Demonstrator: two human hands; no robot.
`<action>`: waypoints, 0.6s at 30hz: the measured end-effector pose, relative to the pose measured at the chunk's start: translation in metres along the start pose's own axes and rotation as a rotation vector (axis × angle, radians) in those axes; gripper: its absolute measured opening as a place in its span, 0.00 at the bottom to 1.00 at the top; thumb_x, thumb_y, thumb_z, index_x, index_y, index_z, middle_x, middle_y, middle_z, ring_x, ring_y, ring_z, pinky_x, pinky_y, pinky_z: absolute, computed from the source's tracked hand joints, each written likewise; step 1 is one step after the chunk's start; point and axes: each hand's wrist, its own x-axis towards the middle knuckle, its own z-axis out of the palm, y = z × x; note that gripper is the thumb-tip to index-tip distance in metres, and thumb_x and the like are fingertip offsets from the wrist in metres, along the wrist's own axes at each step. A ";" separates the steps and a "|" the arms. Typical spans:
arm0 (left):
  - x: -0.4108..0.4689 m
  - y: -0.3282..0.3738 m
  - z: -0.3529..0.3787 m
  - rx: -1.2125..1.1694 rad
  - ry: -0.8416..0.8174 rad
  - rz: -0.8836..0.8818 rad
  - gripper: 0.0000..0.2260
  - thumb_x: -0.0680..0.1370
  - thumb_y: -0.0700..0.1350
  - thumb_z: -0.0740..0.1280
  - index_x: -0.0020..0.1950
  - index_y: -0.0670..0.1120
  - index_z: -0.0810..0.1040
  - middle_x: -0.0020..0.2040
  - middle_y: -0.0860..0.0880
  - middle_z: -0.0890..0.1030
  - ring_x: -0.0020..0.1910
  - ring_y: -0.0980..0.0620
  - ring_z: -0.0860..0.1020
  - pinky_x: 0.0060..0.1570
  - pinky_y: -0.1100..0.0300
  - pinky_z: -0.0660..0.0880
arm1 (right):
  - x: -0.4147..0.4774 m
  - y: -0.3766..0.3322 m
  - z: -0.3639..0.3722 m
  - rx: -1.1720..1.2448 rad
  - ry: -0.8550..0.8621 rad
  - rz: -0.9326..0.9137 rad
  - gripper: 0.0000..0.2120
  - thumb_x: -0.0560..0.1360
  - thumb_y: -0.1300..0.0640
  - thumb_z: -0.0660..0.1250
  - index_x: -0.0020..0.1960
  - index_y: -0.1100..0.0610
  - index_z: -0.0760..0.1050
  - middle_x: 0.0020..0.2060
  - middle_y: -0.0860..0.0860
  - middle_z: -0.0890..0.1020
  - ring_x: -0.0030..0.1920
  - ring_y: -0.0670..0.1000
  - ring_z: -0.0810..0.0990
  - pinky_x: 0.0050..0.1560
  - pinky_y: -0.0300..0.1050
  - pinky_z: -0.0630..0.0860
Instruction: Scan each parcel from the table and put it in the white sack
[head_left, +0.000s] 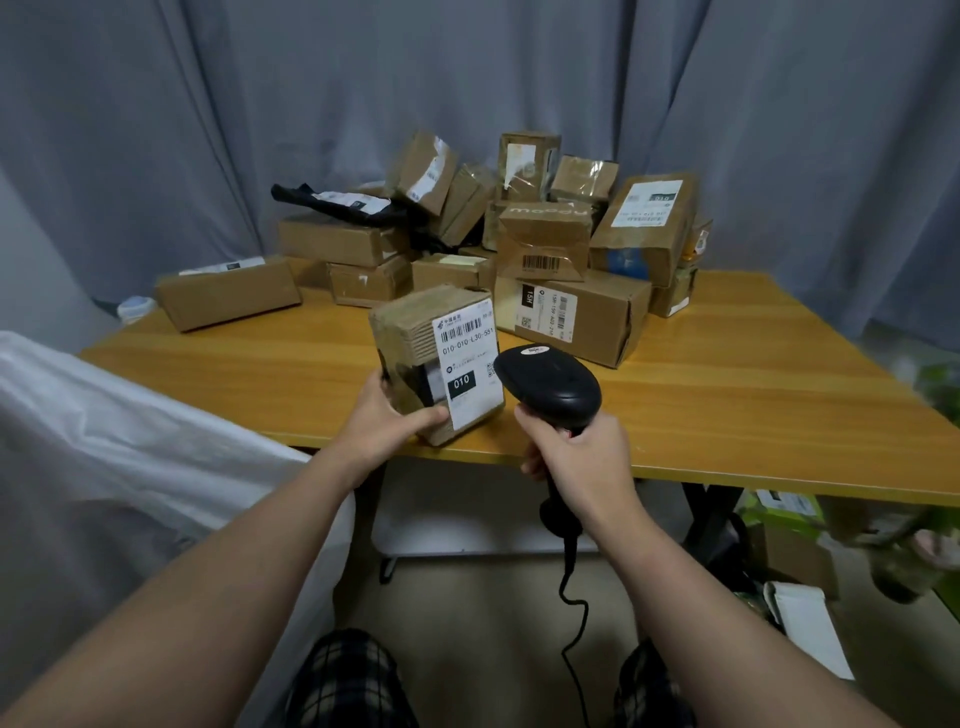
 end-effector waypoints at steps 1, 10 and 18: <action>-0.001 -0.001 -0.001 -0.005 0.003 0.004 0.39 0.69 0.45 0.77 0.74 0.45 0.58 0.70 0.48 0.68 0.66 0.51 0.68 0.60 0.59 0.67 | -0.002 -0.001 -0.001 -0.018 -0.013 -0.006 0.07 0.72 0.55 0.73 0.39 0.57 0.79 0.24 0.47 0.79 0.26 0.50 0.80 0.28 0.40 0.74; 0.002 -0.005 -0.003 -0.006 0.015 0.010 0.42 0.69 0.47 0.77 0.76 0.46 0.56 0.73 0.46 0.66 0.70 0.48 0.67 0.66 0.52 0.67 | -0.007 -0.010 0.000 -0.068 -0.045 -0.032 0.08 0.73 0.55 0.72 0.36 0.56 0.78 0.24 0.47 0.78 0.25 0.51 0.80 0.28 0.41 0.74; 0.005 -0.006 -0.003 0.022 0.011 0.008 0.42 0.69 0.49 0.77 0.75 0.47 0.57 0.72 0.47 0.66 0.69 0.47 0.67 0.67 0.50 0.67 | -0.010 -0.008 0.000 -0.083 -0.058 -0.046 0.08 0.73 0.55 0.72 0.37 0.56 0.78 0.24 0.47 0.79 0.26 0.50 0.80 0.28 0.40 0.75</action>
